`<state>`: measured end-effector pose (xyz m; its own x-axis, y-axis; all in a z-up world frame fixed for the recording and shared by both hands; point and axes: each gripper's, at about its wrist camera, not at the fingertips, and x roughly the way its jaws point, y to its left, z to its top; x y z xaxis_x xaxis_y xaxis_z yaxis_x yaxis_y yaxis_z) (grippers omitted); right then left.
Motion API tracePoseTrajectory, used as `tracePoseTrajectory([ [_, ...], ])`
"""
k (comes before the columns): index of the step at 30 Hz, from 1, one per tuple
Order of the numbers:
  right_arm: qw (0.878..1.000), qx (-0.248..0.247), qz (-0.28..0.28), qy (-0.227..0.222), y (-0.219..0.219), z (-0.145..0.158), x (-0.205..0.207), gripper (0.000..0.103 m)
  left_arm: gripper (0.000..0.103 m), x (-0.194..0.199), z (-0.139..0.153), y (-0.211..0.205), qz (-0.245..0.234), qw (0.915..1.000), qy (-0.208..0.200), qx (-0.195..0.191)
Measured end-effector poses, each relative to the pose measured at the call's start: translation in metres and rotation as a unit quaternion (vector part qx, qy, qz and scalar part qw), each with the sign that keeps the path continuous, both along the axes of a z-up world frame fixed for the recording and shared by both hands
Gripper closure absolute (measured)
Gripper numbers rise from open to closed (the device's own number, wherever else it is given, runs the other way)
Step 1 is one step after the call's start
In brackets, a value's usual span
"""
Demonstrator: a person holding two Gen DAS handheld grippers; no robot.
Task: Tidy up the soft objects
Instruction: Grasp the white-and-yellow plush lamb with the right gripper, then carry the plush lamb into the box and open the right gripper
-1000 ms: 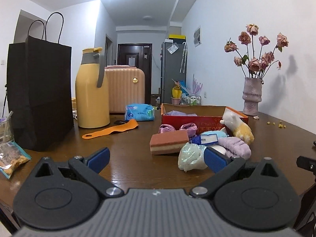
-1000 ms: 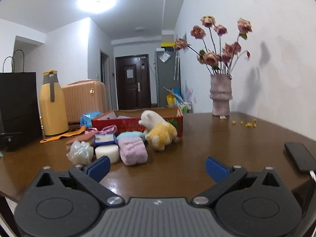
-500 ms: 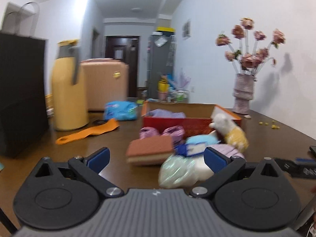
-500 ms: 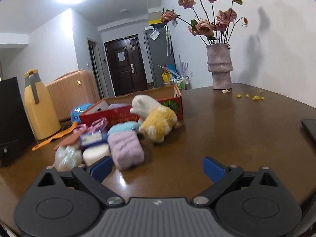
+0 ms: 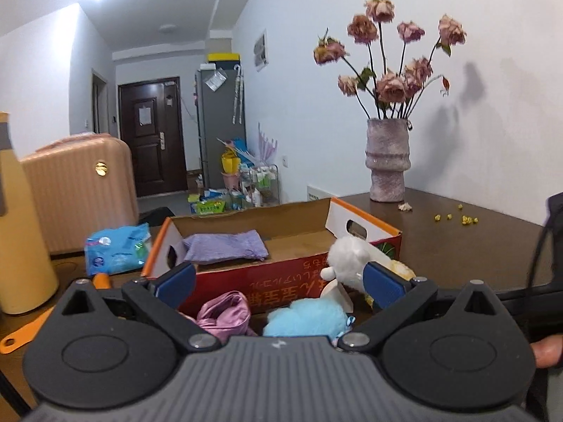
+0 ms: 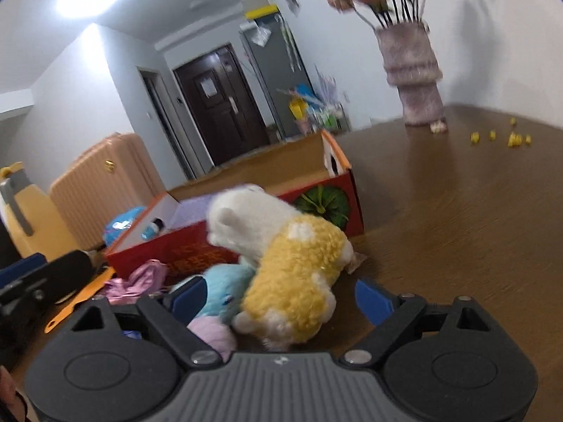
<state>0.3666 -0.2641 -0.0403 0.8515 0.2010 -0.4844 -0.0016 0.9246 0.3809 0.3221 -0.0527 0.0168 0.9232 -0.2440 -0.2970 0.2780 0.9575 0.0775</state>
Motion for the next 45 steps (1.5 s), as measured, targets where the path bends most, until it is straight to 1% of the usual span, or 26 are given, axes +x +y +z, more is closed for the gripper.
tracePoseTrajectory([
  [1, 1.000, 0.005, 0.003, 0.012, -0.001, -0.005, 0.007, 0.019, 0.000, 0.005, -0.002, -0.002, -0.001, 1.0000, 0.005, 0.000],
  [2, 1.000, 0.013, 0.005, 0.020, -0.003, -0.010, 0.012, 0.026, 0.000, 0.012, -0.005, -0.004, 0.000, 0.9999, 0.012, 0.004],
  [3, 1.000, 0.015, 0.006, 0.012, -0.003, -0.010, 0.014, 0.034, 0.000, 0.016, -0.005, -0.007, 0.000, 0.9999, 0.014, 0.005],
  [4, 1.000, 0.019, 0.013, 0.016, -0.004, -0.010, 0.016, 0.039, 0.000, 0.021, -0.006, -0.009, -0.002, 0.9999, 0.014, 0.003],
  [5, 0.999, 0.018, 0.018, 0.019, -0.004, -0.010, 0.017, 0.049, 0.000, 0.024, -0.007, -0.011, -0.006, 0.9998, 0.016, 0.004],
  [8, 0.999, -0.022, 0.035, 0.010, -0.005, -0.004, 0.007, 0.052, 0.000, 0.027, -0.007, -0.020, -0.017, 0.9997, 0.012, 0.012],
  [10, 0.996, -0.071, 0.054, -0.002, -0.006, 0.003, -0.010, 0.053, 0.000, 0.023, -0.006, -0.025, -0.028, 0.9995, 0.011, 0.013],
  [12, 0.989, -0.125, 0.077, -0.015, -0.007, 0.009, -0.034, 0.053, 0.000, 0.016, -0.006, -0.032, -0.039, 0.9991, 0.018, 0.006],
  [14, 0.979, -0.178, 0.095, -0.016, -0.004, 0.011, -0.056, 0.052, 0.000, 0.005, -0.008, -0.041, -0.061, 0.9978, 0.024, -0.001],
  [16, 0.973, -0.204, 0.107, -0.012, -0.004, 0.010, -0.075, 0.052, 0.000, -0.006, -0.012, -0.053, -0.070, 0.9971, 0.030, -0.002],
  [17, 0.971, -0.213, 0.112, -0.010, -0.006, 0.008, -0.085, 0.051, 0.000, -0.013, -0.016, -0.059, -0.076, 0.9963, 0.039, 0.002],
  [21, 0.975, -0.196, 0.106, -0.017, -0.021, 0.003, -0.118, 0.047, 0.000, -0.046, -0.031, -0.069, -0.099, 0.9920, 0.079, -0.003],
  [22, 0.976, -0.189, 0.103, -0.020, -0.025, 0.003, -0.122, 0.046, 0.000, -0.051, -0.034, -0.070, -0.099, 0.9912, 0.088, -0.005],
  [23, 0.978, -0.180, 0.099, -0.025, -0.030, 0.002, -0.125, 0.043, 0.000, -0.055, -0.037, -0.071, -0.092, 0.9911, 0.096, -0.006],
  [24, 0.981, -0.170, 0.094, -0.027, -0.034, 0.003, -0.127, 0.037, 0.000, -0.057, -0.038, -0.072, -0.086, 0.9915, 0.097, -0.007],
  [25, 0.982, -0.160, 0.092, -0.029, -0.038, 0.003, -0.128, 0.036, 0.000, -0.058, -0.038, -0.072, -0.081, 0.9922, 0.094, -0.010],
  [27, 0.985, -0.143, 0.095, -0.031, -0.042, 0.005, -0.127, 0.038, 0.005, -0.055, -0.034, -0.071, -0.071, 0.9926, 0.096, -0.024],
  [28, 0.985, -0.137, 0.097, -0.030, -0.044, 0.003, -0.125, 0.043, 0.016, -0.051, -0.031, -0.072, -0.065, 0.9920, 0.104, -0.031],
  [29, 0.985, -0.133, 0.103, -0.027, -0.045, 0.000, -0.121, 0.053, 0.023, -0.049, -0.027, -0.073, -0.065, 0.9913, 0.108, -0.038],
  [32, 0.986, -0.126, 0.101, -0.029, -0.049, -0.002, -0.118, 0.056, 0.024, -0.047, -0.019, -0.079, -0.087, 0.9879, 0.114, -0.057],
  [34, 0.988, -0.118, 0.098, -0.028, -0.054, -0.001, -0.114, 0.056, 0.024, -0.045, -0.022, -0.089, -0.096, 0.9872, 0.117, -0.050],
  [36, 0.987, -0.123, 0.100, -0.029, -0.059, -0.001, -0.109, 0.056, 0.024, -0.038, -0.028, -0.099, -0.095, 0.9862, 0.128, -0.042],
  [39, 0.983, -0.136, 0.117, -0.033, -0.065, -0.002, -0.100, 0.056, 0.024, -0.017, -0.040, -0.103, -0.093, 0.9796, 0.167, -0.061],
  [41, 0.982, -0.140, 0.124, -0.034, -0.070, -0.002, -0.095, 0.055, 0.028, -0.002, -0.046, -0.102, -0.093, 0.9731, 0.194, -0.081],
  [43, 0.982, -0.136, 0.128, -0.035, -0.074, -0.001, -0.090, 0.054, 0.030, 0.007, -0.051, -0.102, -0.093, 0.9687, 0.208, -0.098],
  [45, 0.982, -0.134, 0.128, -0.034, -0.078, -0.001, -0.085, 0.054, 0.035, 0.013, -0.054, -0.102, -0.096, 0.9669, 0.212, -0.104],
])
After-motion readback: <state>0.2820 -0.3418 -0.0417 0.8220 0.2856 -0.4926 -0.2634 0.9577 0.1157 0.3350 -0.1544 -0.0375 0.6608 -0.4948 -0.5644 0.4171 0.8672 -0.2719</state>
